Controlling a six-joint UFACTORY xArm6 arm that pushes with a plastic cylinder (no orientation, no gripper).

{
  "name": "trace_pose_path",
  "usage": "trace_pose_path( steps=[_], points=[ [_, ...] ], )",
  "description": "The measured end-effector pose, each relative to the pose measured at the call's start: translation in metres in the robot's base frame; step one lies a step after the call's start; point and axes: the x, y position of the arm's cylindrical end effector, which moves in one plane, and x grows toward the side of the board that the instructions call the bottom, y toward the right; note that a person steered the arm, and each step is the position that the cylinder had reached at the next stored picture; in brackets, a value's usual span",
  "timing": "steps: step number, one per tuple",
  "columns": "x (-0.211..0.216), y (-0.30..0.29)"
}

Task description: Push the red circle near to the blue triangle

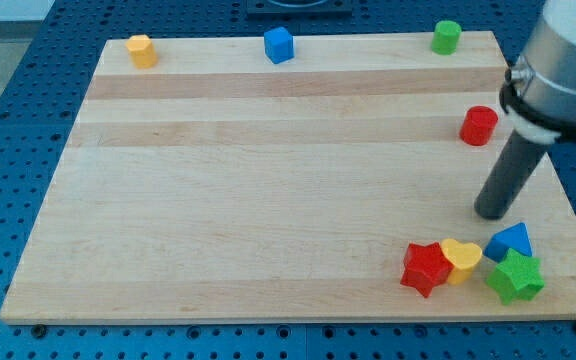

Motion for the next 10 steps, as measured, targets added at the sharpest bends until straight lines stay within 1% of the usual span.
trace_pose_path(
  steps=[1,2,3,4,5,6,8,10],
  points=[
    [-0.027,0.045],
    [-0.066,0.084],
    [-0.127,0.081],
    [-0.143,0.032],
    [-0.114,-0.011],
    [-0.086,-0.020],
    [-0.123,-0.018],
    [-0.041,-0.028]
  ],
)
